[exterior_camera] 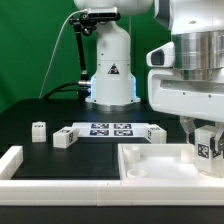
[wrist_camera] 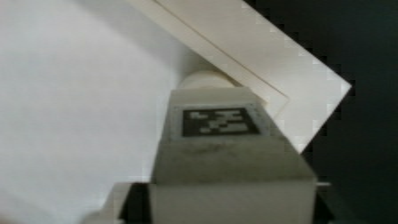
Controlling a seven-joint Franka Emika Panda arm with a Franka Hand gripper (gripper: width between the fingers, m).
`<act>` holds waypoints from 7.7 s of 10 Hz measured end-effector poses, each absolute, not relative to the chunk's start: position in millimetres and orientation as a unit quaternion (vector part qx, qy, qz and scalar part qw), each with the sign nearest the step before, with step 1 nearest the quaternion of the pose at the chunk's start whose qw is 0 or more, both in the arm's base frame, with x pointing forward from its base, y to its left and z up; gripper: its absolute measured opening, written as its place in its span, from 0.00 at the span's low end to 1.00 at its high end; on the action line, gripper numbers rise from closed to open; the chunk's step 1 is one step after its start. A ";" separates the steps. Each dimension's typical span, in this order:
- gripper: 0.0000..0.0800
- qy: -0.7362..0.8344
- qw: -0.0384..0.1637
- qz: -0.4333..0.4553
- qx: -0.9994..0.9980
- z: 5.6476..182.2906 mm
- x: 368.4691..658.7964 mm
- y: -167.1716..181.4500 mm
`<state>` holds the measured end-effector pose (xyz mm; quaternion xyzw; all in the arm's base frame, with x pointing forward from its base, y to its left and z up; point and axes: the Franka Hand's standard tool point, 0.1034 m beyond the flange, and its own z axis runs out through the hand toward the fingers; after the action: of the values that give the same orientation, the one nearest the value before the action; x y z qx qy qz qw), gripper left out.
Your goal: Assemble one leg
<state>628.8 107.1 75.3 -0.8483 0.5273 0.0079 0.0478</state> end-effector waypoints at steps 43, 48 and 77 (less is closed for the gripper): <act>0.37 0.749 0.051 0.018 -0.660 70.6 624.5 117.9; 0.37 0.824 0.057 0.035 -0.562 70.7 624.9 116.8; 0.36 0.683 0.063 0.007 -0.727 72.8 623.4 110.3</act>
Offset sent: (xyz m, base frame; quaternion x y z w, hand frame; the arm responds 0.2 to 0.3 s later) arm -0.0019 0.0089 -0.0015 -0.0277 0.0029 0.2735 0.9615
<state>623.4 110.3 72.8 -0.7273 0.6834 0.0074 0.0627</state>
